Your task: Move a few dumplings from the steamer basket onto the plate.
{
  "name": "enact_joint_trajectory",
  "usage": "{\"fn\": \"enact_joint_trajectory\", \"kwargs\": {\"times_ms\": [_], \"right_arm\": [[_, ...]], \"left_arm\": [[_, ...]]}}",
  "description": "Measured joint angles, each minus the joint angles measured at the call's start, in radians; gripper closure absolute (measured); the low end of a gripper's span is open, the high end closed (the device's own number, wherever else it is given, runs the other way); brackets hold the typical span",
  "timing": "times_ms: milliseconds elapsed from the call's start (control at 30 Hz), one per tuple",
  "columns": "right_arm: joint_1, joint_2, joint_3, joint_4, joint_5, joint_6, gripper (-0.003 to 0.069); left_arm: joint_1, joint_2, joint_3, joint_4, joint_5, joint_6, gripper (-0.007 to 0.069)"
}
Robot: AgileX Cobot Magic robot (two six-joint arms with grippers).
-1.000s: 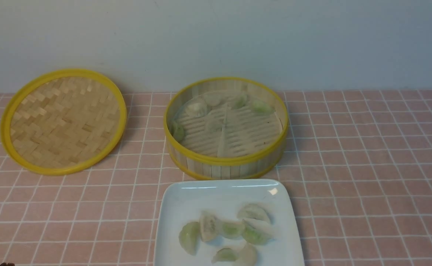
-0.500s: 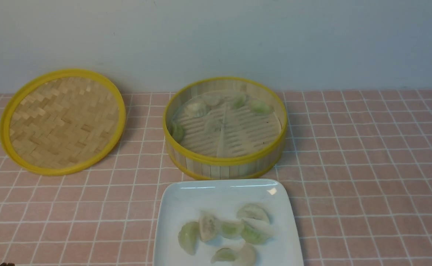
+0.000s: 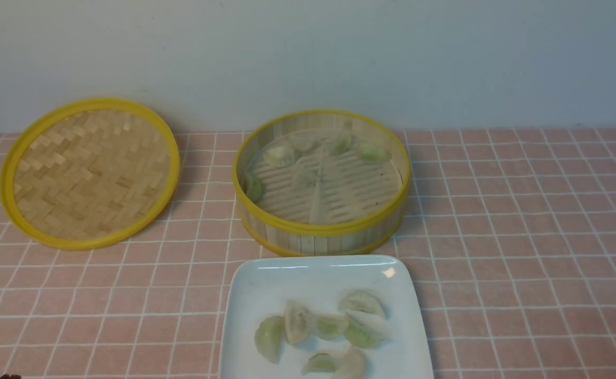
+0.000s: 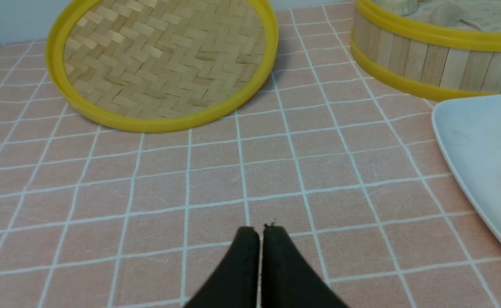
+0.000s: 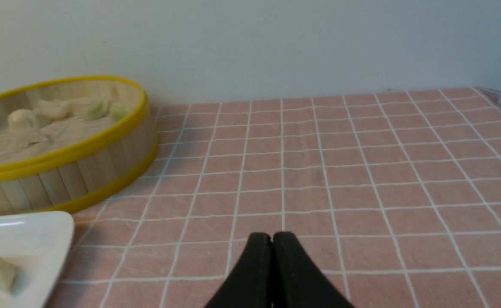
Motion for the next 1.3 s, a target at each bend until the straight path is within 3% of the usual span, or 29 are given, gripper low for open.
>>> {"fn": "enact_joint_trajectory", "kwargs": {"times_ms": [433,767,1300], "right_arm": [[-0.003,-0.001,0.0,0.012,0.029,-0.013,0.0673],[-0.071,-0.001,-0.001,0.22,0.032,-0.27,0.0673],[-0.071,-0.001,-0.001,0.228,0.034,-0.281,0.0673]], "left_arm": [[0.0,0.0,0.0,0.0,0.0,0.0,0.0631],[0.0,0.0,0.0,0.0,0.0,0.0,0.0631],[0.0,0.0,0.0,0.0,0.0,0.0,0.0631]]}}
